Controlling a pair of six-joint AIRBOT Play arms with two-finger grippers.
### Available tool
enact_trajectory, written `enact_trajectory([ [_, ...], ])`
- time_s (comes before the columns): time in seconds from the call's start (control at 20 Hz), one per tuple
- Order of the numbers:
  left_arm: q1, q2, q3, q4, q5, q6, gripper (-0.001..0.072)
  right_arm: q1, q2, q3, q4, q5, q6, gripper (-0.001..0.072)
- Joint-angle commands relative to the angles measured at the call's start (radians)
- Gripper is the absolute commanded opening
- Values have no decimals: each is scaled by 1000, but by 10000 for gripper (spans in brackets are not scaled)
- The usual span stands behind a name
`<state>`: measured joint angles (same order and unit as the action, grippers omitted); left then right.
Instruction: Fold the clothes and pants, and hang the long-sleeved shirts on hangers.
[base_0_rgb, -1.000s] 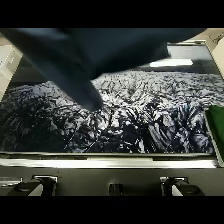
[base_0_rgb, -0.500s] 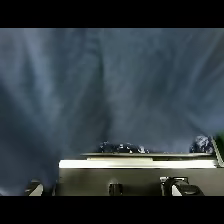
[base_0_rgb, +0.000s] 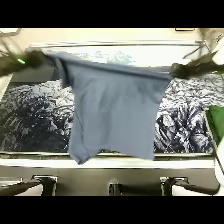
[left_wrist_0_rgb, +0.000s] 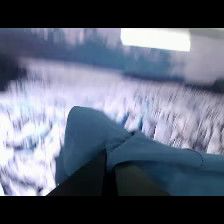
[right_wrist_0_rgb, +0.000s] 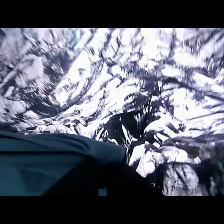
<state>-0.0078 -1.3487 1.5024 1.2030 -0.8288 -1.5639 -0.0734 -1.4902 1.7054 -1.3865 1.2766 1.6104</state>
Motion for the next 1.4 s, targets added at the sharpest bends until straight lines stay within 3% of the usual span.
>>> enact_trajectory([
  [0.0,-1,-208,-63,-146,-204,0,19,0,-192,-35,121,48,156,33],
  [0.15,-13,-312,-63,-169,-370,-1,21,0,-256,-35,167,87,155,34],
  [0.2,-16,-326,-63,-169,-402,-15,54,0,-262,-35,166,86,155,35],
  [0.25,-16,-330,-63,-169,-428,-27,242,0,-260,-35,159,77,154,42],
  [0.3,-8,-325,-58,-166,-467,-24,604,-11,-251,-34,152,63,154,215],
  [0.35,13,-317,-47,-141,-525,-6,712,-29,-239,-30,148,69,125,531],
  [0.4,40,-303,-40,-90,-580,-6,712,-57,-222,-29,140,106,77,682],
  [0.55,140,-220,-71,105,-720,13,711,-203,-189,-49,95,348,23,659],
  [0.65,191,-146,-188,72,-711,71,710,-286,-155,-159,100,440,-8,638],
  [0.9,176,-68,-595,-154,-480,167,692,-327,12,-641,163,275,-95,634],
  [1.0,151,-71,-681,-225,-375,182,692,-327,32,-742,208,229,-109,684],
  [1.1,118,-73,-699,-237,-314,182,691,-327,32,-780,250,208,-129,685],
  [1.15,100,-73,-699,-237,-288,181,637,-327,32,-789,274,200,-130,686],
  [1.25,79,-73,-699,-237,-246,172,456,-327,32,-805,326,188,-132,690],
  [1.35,77,-72,-698,-238,-242,173,108,-320,32,-826,343,171,-135,690],
])
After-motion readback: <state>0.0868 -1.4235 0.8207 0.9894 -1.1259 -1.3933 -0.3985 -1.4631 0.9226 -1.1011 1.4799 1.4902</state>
